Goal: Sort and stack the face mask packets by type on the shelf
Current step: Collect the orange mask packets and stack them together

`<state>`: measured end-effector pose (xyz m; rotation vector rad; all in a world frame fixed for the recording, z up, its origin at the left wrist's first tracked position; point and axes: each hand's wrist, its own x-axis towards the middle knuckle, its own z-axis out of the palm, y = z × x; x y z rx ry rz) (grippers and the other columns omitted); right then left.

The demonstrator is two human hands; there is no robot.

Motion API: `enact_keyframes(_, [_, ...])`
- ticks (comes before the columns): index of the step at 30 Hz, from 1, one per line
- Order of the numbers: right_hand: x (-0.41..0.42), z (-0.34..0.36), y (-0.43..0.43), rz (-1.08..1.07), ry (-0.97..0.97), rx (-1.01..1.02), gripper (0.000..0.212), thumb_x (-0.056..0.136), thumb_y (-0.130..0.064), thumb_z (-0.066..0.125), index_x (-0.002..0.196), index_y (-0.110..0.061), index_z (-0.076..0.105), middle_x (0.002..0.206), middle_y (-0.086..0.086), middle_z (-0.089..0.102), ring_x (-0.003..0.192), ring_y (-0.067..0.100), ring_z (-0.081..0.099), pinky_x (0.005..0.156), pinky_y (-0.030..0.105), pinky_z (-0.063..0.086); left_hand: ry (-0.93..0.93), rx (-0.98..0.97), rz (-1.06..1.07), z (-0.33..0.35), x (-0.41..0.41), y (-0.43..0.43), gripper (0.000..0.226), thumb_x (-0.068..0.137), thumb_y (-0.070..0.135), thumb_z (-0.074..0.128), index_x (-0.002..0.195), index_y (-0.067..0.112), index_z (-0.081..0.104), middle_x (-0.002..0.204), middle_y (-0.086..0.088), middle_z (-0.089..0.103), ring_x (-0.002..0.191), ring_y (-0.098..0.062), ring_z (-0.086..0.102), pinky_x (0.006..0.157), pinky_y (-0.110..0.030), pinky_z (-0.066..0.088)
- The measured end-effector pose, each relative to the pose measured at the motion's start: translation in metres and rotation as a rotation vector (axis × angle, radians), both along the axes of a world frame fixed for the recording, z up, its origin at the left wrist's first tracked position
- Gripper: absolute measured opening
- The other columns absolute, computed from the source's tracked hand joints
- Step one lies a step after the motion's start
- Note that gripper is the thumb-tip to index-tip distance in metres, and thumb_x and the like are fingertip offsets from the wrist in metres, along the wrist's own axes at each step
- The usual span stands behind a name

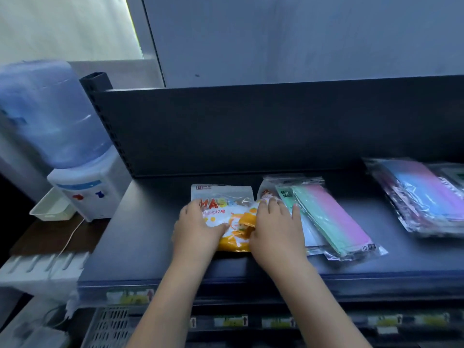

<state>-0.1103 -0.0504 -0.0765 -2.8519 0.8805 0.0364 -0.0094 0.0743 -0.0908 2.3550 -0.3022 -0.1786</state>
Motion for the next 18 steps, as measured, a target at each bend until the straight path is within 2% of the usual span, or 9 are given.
enact_keyframes(2, [0.001,0.0,0.002,0.064,-0.033,-0.02,0.07,0.1,-0.028,0.045,0.164,-0.01,0.021,0.172,0.011,0.024,0.159,0.031,0.016,0.129,0.052,0.006,-0.001,-0.202,0.031,0.004,0.004,0.005,0.084,0.066,0.022,0.093,0.141,0.023,0.056,0.136,0.007,0.054,0.116,-0.015,0.06,0.103,-0.038,0.051])
enact_keyframes(4, [0.002,-0.003,0.005,0.17,-0.058,-0.037,0.064,0.104,-0.029,0.043,0.163,-0.015,0.025,0.171,0.007,0.026,0.159,0.03,0.017,0.129,0.05,0.008,-0.004,-0.29,0.1,0.008,0.011,0.015,0.082,0.069,0.01,0.092,0.141,0.022,0.056,0.135,0.009,0.051,0.111,-0.01,0.055,0.097,-0.029,0.046])
enact_keyframes(8, [0.005,-0.004,0.015,0.282,-0.149,0.233,0.06,0.105,-0.044,0.047,0.162,-0.028,0.035,0.172,-0.008,0.025,0.16,0.022,0.013,0.13,0.048,0.008,-0.021,-0.315,0.191,0.009,0.032,0.045,0.082,0.07,0.009,0.093,0.141,0.023,0.056,0.141,0.003,0.057,0.12,-0.021,0.061,0.09,-0.031,0.045])
enact_keyframes(10, [0.009,-0.003,0.018,0.171,-0.242,0.441,0.057,0.103,-0.049,0.05,0.155,-0.024,0.049,0.167,-0.006,0.037,0.155,0.02,0.025,0.127,0.044,0.02,-0.001,-0.327,0.222,0.011,0.035,0.062,0.083,0.072,0.01,0.092,0.144,0.023,0.054,0.143,0.002,0.057,0.125,-0.023,0.059,0.091,-0.033,0.045])
enact_keyframes(11, [0.012,-0.006,0.018,0.081,-0.274,0.462,0.055,0.104,-0.05,0.046,0.149,-0.021,0.056,0.161,-0.002,0.046,0.149,0.022,0.034,0.122,0.043,0.029,0.01,-0.332,0.237,0.01,0.036,0.07,0.083,0.072,0.01,0.092,0.145,0.024,0.054,0.144,0.0,0.056,0.125,-0.024,0.058,0.092,-0.033,0.046])
enact_keyframes(12, [0.015,-0.009,0.018,0.004,-0.273,0.382,0.057,0.103,-0.052,0.037,0.144,-0.019,0.059,0.153,0.003,0.053,0.141,0.028,0.042,0.116,0.045,0.036,0.009,-0.344,0.249,0.011,0.035,0.078,0.083,0.072,0.01,0.092,0.144,0.025,0.054,0.144,-0.001,0.057,0.124,-0.024,0.059,0.092,-0.034,0.047])
enact_keyframes(14, [0.018,-0.013,0.024,-0.058,-0.171,0.171,0.073,0.098,-0.06,0.012,0.148,-0.023,0.051,0.149,0.008,0.054,0.132,0.037,0.047,0.11,0.051,0.039,0.017,-0.37,0.255,0.011,0.033,0.089,0.083,0.071,0.011,0.093,0.144,0.025,0.056,0.141,-0.002,0.06,0.12,-0.023,0.061,0.092,-0.037,0.05])
enact_keyframes(15, [0.019,-0.013,0.029,-0.073,-0.122,0.161,0.075,0.097,-0.064,0.01,0.154,-0.028,0.043,0.155,0.007,0.049,0.136,0.041,0.044,0.111,0.053,0.038,0.029,-0.389,0.254,0.01,0.032,0.093,0.082,0.072,0.01,0.092,0.144,0.025,0.057,0.138,-0.002,0.062,0.115,-0.023,0.063,0.09,-0.036,0.052])
enact_keyframes(18, [0.021,-0.012,0.045,-0.109,-0.081,0.253,0.069,0.1,-0.068,0.026,0.162,-0.038,0.025,0.17,0.002,0.027,0.152,0.046,0.021,0.117,0.058,0.027,0.08,-0.469,0.261,0.011,0.03,0.102,0.073,0.078,0.004,0.087,0.143,0.025,0.061,0.123,0.002,0.063,0.1,-0.018,0.065,0.078,-0.031,0.052])
